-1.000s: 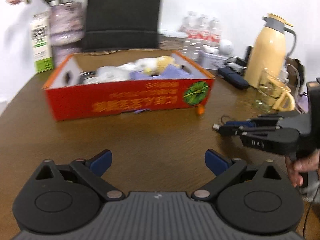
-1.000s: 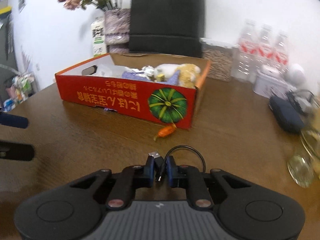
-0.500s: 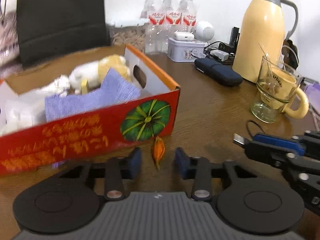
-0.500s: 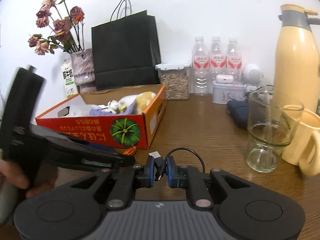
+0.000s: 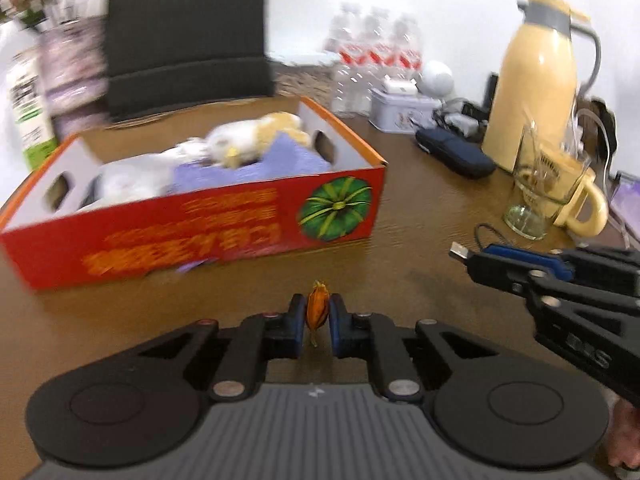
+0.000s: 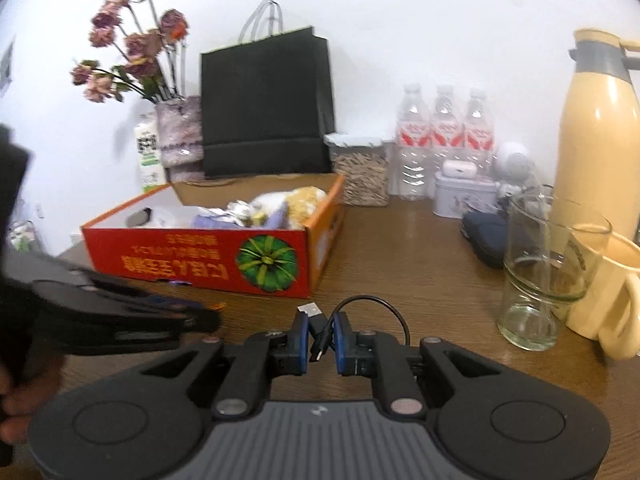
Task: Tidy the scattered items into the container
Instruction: 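Carry the cable and orange plug over the cardboard box with both grippers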
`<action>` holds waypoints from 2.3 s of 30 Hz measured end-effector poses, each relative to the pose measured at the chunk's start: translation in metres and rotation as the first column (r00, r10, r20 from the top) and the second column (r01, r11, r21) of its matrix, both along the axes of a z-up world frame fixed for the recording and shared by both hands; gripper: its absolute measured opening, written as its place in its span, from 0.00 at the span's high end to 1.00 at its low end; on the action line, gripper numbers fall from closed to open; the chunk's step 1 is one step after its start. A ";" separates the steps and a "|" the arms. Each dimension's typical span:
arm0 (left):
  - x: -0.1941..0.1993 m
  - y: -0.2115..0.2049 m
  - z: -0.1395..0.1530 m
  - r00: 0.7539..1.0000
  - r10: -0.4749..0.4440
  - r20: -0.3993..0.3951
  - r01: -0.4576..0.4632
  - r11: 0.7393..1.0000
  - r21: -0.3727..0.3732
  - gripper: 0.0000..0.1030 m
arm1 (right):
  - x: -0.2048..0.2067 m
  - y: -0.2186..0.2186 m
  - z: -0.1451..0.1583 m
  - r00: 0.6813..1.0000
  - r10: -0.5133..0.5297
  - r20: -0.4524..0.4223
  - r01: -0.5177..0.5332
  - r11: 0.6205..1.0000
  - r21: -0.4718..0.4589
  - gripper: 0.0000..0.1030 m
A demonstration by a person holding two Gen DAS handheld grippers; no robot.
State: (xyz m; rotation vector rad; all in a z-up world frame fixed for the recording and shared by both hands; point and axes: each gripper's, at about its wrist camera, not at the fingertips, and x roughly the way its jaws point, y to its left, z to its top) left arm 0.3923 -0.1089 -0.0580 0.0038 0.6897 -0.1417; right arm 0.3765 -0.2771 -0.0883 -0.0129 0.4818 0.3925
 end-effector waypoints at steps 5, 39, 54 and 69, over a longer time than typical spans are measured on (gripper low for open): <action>-0.057 0.029 0.024 0.998 0.040 0.052 -0.040 0.999 0.000 0.87 | -0.030 0.019 0.011 1.000 0.016 0.004 -0.016 0.999 0.043 0.88; -0.299 0.094 0.056 0.976 0.127 0.180 -0.117 0.991 -0.065 0.87 | -0.277 0.070 0.061 0.996 0.089 -0.014 -0.088 0.995 0.043 0.88; -0.259 0.113 0.058 0.967 0.185 0.175 -0.175 0.982 -0.074 0.87 | -0.235 0.055 0.050 0.999 0.007 -0.040 -0.005 0.999 0.054 0.88; -0.108 0.175 0.134 0.967 0.123 0.223 -0.076 0.975 -0.210 0.87 | -0.082 0.055 0.126 0.993 0.051 0.109 -0.059 0.996 0.071 0.88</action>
